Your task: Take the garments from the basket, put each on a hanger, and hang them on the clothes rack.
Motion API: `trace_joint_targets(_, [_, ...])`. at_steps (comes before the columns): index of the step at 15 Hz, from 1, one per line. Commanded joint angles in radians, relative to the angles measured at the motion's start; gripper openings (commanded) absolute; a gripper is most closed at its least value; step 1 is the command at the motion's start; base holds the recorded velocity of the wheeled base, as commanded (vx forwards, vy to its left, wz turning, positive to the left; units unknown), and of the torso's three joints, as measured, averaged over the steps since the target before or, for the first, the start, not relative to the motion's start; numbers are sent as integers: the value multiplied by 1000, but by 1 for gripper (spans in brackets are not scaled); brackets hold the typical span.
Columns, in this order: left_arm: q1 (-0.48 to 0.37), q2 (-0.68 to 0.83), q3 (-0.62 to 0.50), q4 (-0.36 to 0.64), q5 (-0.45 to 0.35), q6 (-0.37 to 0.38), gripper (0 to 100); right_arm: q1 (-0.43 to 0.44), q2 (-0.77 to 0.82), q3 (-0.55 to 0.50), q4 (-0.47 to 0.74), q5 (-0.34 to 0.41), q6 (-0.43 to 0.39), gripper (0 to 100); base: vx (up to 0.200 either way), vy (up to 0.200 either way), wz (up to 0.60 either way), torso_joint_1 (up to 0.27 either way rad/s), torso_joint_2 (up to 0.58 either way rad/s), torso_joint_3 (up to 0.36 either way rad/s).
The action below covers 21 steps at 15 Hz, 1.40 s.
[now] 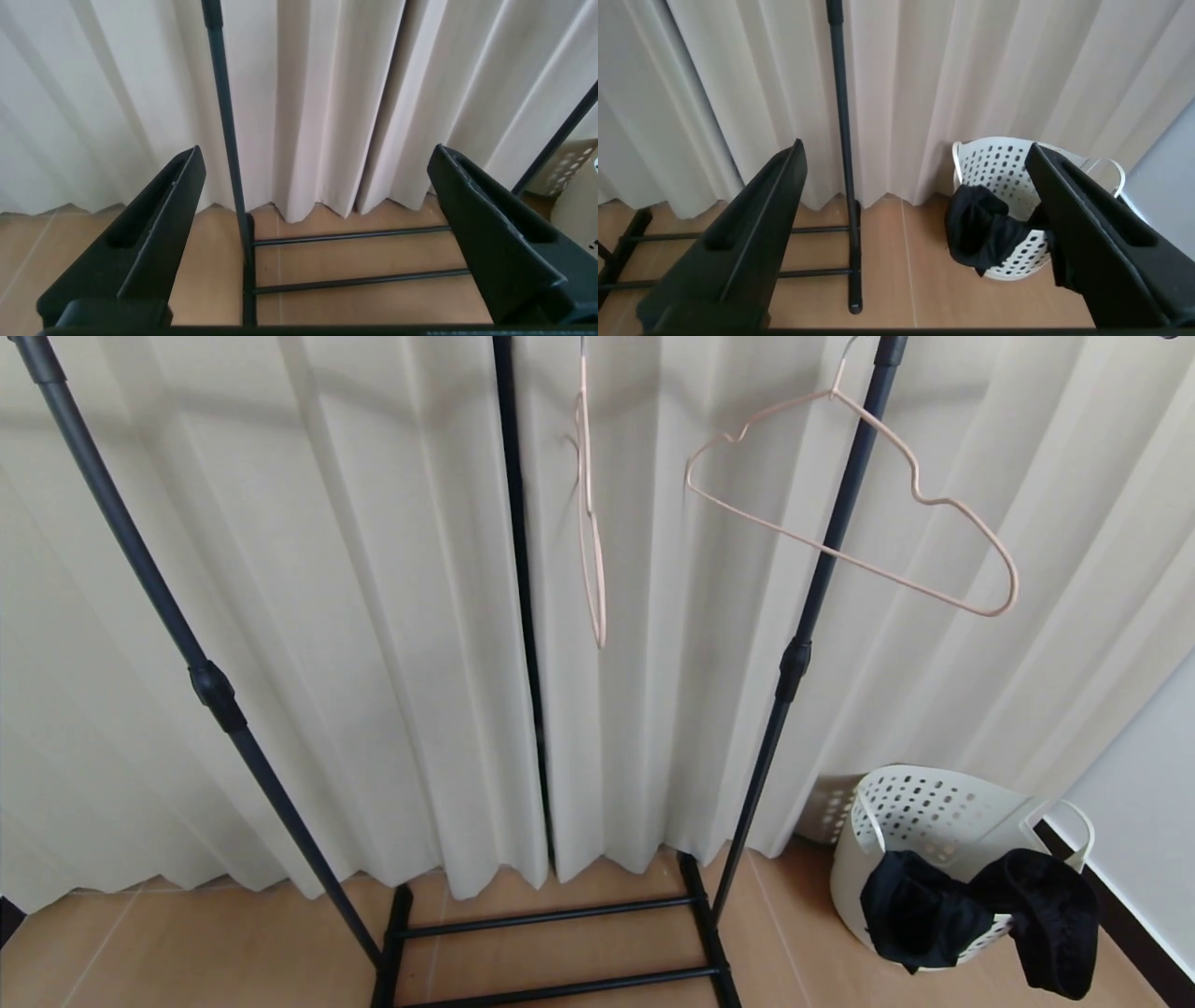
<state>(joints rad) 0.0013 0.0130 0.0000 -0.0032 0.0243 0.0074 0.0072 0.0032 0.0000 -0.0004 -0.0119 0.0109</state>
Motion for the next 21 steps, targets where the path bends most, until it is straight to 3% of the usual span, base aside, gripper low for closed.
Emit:
trace_joint_targets(1, [0,1,0,0,0,0,100,0,1,0,0,0,1,100,0,0,0,-129,486,344])
trace_joint_targets(8, [0,1,0,0,-1,-3,100,0,1,0,-1,-3,8,100,0,0,0,-97,429,333])
trace_joint_targets(11, [0,1,0,0,-7,-4,100,0,1,0,0,-2,3,100,0,0,0,-6,78,62])
trace_joint_targets(17, [0,1,0,0,-7,-3,100,0,1,0,0,0,3,100,0,0,-600,0,11,10])
trace_joint_targets(21, [0,1,0,2,-7,-3,100,0,1,0,0,0,3,100,0,-100,0,0,2,4])
